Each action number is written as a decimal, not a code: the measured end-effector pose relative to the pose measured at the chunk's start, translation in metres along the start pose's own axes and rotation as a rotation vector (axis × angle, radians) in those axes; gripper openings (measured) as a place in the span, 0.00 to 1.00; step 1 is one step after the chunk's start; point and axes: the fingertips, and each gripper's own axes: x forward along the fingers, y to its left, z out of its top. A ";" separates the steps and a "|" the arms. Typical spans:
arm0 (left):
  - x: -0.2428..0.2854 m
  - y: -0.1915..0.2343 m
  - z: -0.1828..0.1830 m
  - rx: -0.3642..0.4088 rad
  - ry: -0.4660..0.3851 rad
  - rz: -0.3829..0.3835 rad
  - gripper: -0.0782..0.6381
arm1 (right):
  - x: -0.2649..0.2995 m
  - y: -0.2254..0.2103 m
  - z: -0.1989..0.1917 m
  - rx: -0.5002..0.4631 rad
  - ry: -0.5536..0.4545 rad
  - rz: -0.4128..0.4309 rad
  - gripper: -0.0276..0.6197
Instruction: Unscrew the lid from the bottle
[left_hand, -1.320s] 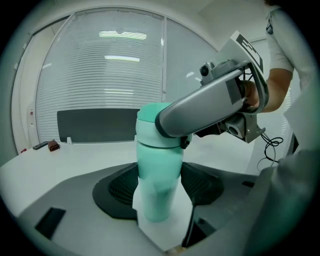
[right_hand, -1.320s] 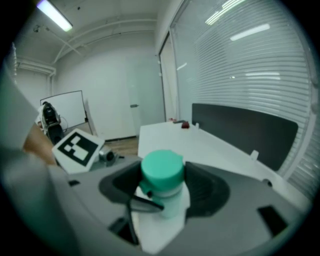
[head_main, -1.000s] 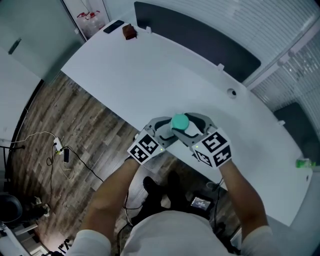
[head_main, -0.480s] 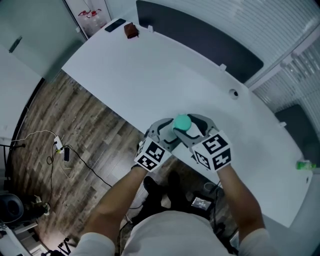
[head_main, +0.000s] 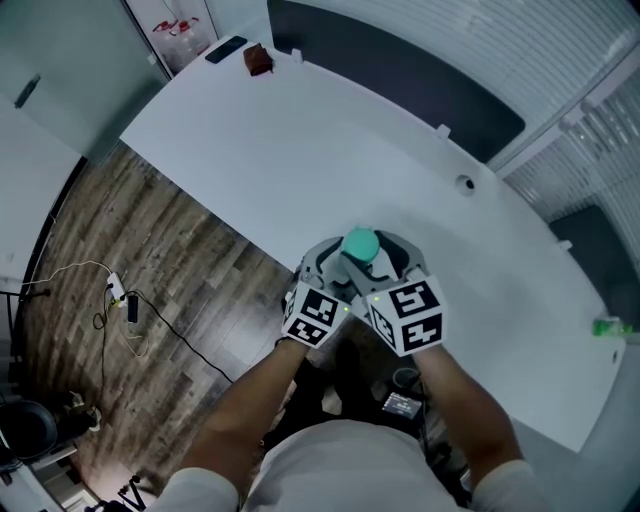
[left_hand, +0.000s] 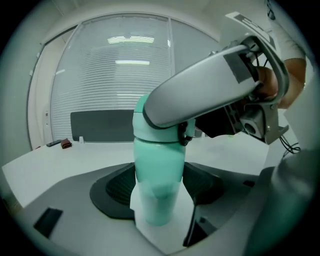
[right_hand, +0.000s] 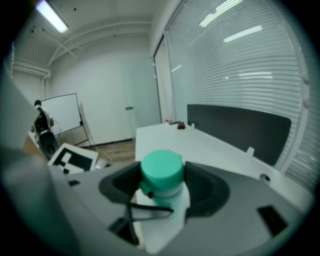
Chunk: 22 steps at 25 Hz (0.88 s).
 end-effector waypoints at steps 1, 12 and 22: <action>-0.001 0.000 0.000 0.011 0.002 -0.028 0.52 | 0.000 0.001 0.001 -0.019 -0.001 0.024 0.48; -0.003 -0.010 -0.003 0.165 0.075 -0.430 0.52 | -0.005 0.008 -0.002 -0.282 0.024 0.334 0.48; -0.011 -0.005 0.004 0.094 0.000 -0.154 0.54 | 0.000 0.002 0.001 -0.114 0.013 0.126 0.48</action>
